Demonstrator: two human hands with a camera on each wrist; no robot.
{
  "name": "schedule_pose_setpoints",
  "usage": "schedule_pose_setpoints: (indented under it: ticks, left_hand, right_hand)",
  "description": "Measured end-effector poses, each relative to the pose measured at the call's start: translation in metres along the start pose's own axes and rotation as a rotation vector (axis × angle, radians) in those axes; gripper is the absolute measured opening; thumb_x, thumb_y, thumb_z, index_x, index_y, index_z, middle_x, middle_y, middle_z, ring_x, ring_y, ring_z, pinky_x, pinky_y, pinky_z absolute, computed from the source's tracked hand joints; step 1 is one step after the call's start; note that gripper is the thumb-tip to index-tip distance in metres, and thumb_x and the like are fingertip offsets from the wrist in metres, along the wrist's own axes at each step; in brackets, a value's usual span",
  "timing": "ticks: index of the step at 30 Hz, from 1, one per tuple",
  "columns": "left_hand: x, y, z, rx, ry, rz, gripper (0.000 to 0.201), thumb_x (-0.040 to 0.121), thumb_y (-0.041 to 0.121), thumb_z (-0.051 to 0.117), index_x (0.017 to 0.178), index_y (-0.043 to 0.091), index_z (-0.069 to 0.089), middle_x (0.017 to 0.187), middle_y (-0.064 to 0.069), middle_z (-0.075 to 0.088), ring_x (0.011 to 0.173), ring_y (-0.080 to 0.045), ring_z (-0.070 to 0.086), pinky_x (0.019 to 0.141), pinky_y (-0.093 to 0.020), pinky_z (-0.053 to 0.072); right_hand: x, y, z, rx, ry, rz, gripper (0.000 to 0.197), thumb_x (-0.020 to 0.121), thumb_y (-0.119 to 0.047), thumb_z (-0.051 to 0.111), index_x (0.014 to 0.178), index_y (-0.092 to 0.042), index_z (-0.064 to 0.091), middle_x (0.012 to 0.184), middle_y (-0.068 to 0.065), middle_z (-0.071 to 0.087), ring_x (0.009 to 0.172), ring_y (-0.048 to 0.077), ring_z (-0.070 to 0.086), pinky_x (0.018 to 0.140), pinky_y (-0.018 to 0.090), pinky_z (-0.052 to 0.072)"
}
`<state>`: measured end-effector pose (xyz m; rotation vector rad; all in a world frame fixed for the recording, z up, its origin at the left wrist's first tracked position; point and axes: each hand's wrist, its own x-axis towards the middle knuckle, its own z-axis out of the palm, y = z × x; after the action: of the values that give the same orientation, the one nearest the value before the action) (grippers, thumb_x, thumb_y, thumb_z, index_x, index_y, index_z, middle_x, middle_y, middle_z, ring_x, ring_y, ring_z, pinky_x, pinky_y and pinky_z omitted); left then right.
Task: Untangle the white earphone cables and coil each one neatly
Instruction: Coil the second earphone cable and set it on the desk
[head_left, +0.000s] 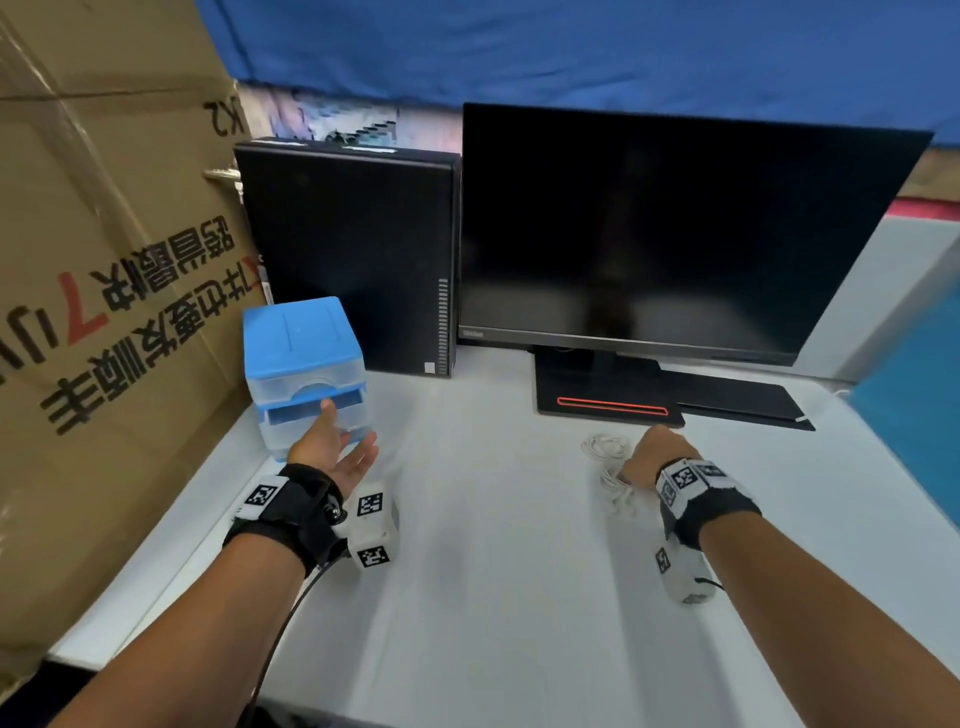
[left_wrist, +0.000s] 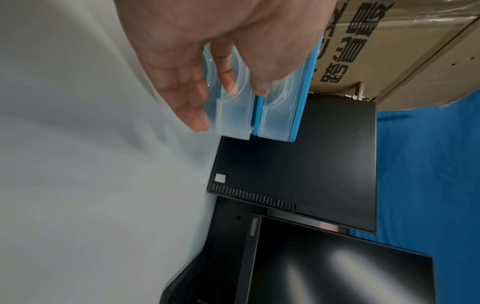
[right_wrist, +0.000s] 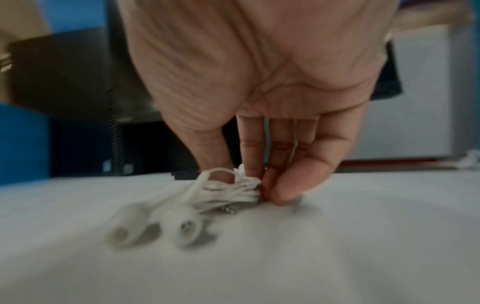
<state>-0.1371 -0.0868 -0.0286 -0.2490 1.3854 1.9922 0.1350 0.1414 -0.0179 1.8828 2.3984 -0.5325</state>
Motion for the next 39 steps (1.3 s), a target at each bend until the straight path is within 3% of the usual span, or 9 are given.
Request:
schedule_pose_setpoints:
  ticks: [8, 10, 13, 17, 20, 25, 29, 33, 39]
  left_hand:
    - [-0.017, -0.016, -0.026, -0.007, -0.047, -0.046, 0.06, 0.086, 0.048, 0.067, 0.132, 0.012, 0.053, 0.139, -0.008, 0.05, 0.099, -0.026, 0.067, 0.084, -0.037, 0.055]
    - [-0.022, -0.017, -0.029, -0.009, -0.065, -0.047, 0.06, 0.087, 0.047, 0.067, 0.134, 0.013, 0.052, 0.139, -0.008, 0.051, 0.099, -0.026, 0.067, 0.084, -0.037, 0.055]
    - [-0.027, -0.019, -0.033, -0.013, -0.082, -0.046, 0.058, 0.088, 0.046, 0.066, 0.134, 0.014, 0.053, 0.137, -0.008, 0.052, 0.099, -0.026, 0.067, 0.086, -0.038, 0.055]
    - [-0.031, -0.022, -0.037, -0.016, -0.102, -0.042, 0.053, 0.088, 0.047, 0.066, 0.13, 0.016, 0.056, 0.133, -0.005, 0.055, 0.102, -0.026, 0.067, 0.081, -0.036, 0.054]
    - [-0.032, -0.025, -0.039, 0.011, -0.119, -0.044, 0.053, 0.086, 0.048, 0.067, 0.129, 0.018, 0.058, 0.128, -0.002, 0.058, 0.102, -0.025, 0.067, 0.08, -0.035, 0.055]
    - [-0.033, -0.03, -0.04, 0.048, -0.129, -0.05, 0.042, 0.082, 0.051, 0.071, 0.108, 0.019, 0.065, 0.118, 0.001, 0.063, 0.099, -0.024, 0.07, 0.09, -0.037, 0.055]
    - [-0.034, -0.033, -0.043, 0.065, -0.128, -0.058, 0.038, 0.083, 0.051, 0.07, 0.101, 0.018, 0.065, 0.107, 0.003, 0.065, 0.093, -0.022, 0.069, 0.087, -0.036, 0.054]
    - [-0.037, -0.034, -0.046, 0.082, -0.132, -0.042, 0.043, 0.084, 0.051, 0.069, 0.109, 0.016, 0.067, 0.109, 0.002, 0.066, 0.088, -0.02, 0.064, 0.081, -0.033, 0.055]
    - [-0.035, -0.034, -0.048, 0.104, -0.131, -0.019, 0.047, 0.083, 0.054, 0.068, 0.117, 0.022, 0.068, 0.12, 0.0, 0.069, 0.088, -0.018, 0.065, 0.075, -0.032, 0.054]
  right_hand:
    - [-0.02, -0.019, 0.017, -0.294, 0.016, -0.224, 0.044, 0.094, -0.021, 0.057, 0.137, -0.015, 0.049, 0.131, 0.008, 0.06, 0.115, 0.027, 0.06, 0.09, 0.033, 0.049]
    - [-0.017, -0.024, 0.02, -0.21, -0.023, -0.241, 0.037, 0.093, -0.022, 0.056, 0.13, -0.015, 0.052, 0.127, 0.008, 0.062, 0.108, 0.027, 0.063, 0.086, 0.033, 0.051]
    - [-0.015, -0.043, 0.02, -0.039, -0.043, -0.329, 0.01, 0.09, -0.02, 0.052, 0.092, -0.012, 0.058, 0.099, 0.007, 0.064, 0.085, 0.025, 0.06, 0.074, 0.032, 0.05]
    - [-0.022, -0.09, 0.01, 0.2, -0.009, -0.452, 0.021, 0.084, -0.009, 0.052, 0.064, -0.015, 0.054, 0.07, 0.006, 0.059, 0.068, 0.026, 0.057, 0.062, 0.028, 0.046]
    - [-0.035, -0.145, -0.004, 0.314, 0.001, -0.564, 0.02, 0.083, -0.007, 0.051, 0.065, -0.016, 0.053, 0.071, 0.011, 0.063, 0.068, 0.028, 0.06, 0.057, 0.031, 0.049]
    - [-0.072, -0.232, -0.01, 0.479, -0.044, -0.721, 0.012, 0.085, -0.006, 0.057, 0.075, -0.012, 0.061, 0.077, 0.013, 0.069, 0.073, 0.031, 0.071, 0.067, 0.044, 0.062]
    - [-0.095, -0.276, 0.018, 0.331, -0.095, -0.757, 0.007, 0.084, -0.005, 0.058, 0.082, -0.008, 0.063, 0.083, 0.011, 0.068, 0.077, 0.028, 0.07, 0.065, 0.038, 0.06]
    - [-0.102, -0.29, 0.049, 0.062, -0.108, -0.758, 0.007, 0.089, -0.01, 0.06, 0.094, -0.005, 0.062, 0.087, 0.01, 0.058, 0.077, 0.025, 0.057, 0.06, 0.029, 0.043]
    - [-0.099, -0.3, 0.066, -0.02, -0.006, -0.778, 0.022, 0.084, -0.012, 0.068, 0.072, -0.011, 0.049, 0.078, 0.007, 0.057, 0.071, 0.026, 0.058, 0.062, 0.03, 0.046]
